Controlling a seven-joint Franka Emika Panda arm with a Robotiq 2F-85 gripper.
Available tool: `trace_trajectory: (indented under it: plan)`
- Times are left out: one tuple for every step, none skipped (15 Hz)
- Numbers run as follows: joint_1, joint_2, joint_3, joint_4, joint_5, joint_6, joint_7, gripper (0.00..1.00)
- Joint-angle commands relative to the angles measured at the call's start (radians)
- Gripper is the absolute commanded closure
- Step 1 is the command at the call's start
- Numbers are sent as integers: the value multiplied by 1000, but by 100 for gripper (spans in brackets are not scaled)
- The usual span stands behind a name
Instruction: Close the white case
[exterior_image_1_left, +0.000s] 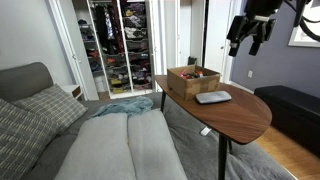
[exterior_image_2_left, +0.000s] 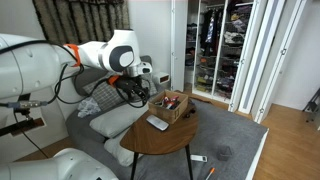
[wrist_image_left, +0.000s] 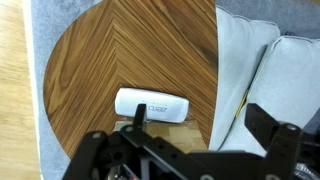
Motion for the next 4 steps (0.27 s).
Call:
trace_trajectory:
  plan:
    - [-4,-6,3,2,1,-7,1,0]
    - [-5,-11,4,2,1,-10,3,0]
    - [-6,-12,4,2,1,-11,4,0]
    - [-7,-13,4,2,0,-11,4,0]
